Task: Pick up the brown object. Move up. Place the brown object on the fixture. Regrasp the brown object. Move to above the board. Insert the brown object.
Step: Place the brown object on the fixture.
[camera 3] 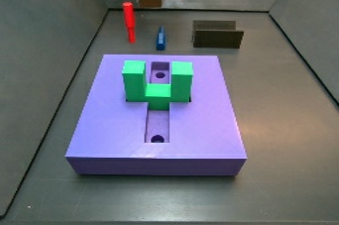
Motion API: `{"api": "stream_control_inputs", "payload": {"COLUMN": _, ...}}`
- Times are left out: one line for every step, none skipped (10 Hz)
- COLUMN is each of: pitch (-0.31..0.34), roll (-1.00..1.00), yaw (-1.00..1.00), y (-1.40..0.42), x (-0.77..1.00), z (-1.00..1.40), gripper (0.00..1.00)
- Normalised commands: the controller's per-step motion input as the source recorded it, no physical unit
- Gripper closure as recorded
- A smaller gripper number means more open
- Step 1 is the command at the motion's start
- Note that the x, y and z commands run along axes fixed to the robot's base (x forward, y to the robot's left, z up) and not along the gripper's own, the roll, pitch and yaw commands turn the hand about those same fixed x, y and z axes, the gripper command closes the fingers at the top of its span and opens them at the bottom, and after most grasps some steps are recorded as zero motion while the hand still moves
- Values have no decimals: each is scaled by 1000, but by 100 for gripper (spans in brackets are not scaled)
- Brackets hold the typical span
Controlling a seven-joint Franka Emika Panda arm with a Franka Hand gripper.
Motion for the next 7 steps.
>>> {"api": "stream_control_inputs", "payload": {"pitch": -166, "roll": -1000, "yaw": -203, "y": 86, "x": 677, "z": 254, "gripper": 100}}
{"api": "stream_control_inputs", "payload": {"pitch": -166, "roll": -1000, "yaw": -203, "y": 86, "x": 680, "z": 251, "gripper": 100}}
{"api": "stream_control_inputs", "payload": {"pitch": -154, "roll": -1000, "yaw": -206, "y": 94, "x": 674, "z": 277, "gripper": 100}}
{"api": "stream_control_inputs", "payload": {"pitch": -126, "roll": -1000, "yaw": -231, "y": 94, "x": 629, "z": 306, "gripper": 100}}
{"api": "stream_control_inputs", "payload": {"pitch": -123, "roll": -1000, "yaw": -231, "y": 97, "x": 620, "z": 317, "gripper": 100}}
{"api": "stream_control_inputs", "payload": {"pitch": -126, "roll": -1000, "yaw": -229, "y": 106, "x": 614, "z": 331, "gripper": 100}}
{"api": "stream_control_inputs", "payload": {"pitch": -26, "roll": -1000, "yaw": -200, "y": 151, "x": 577, "z": 451, "gripper": 100}}
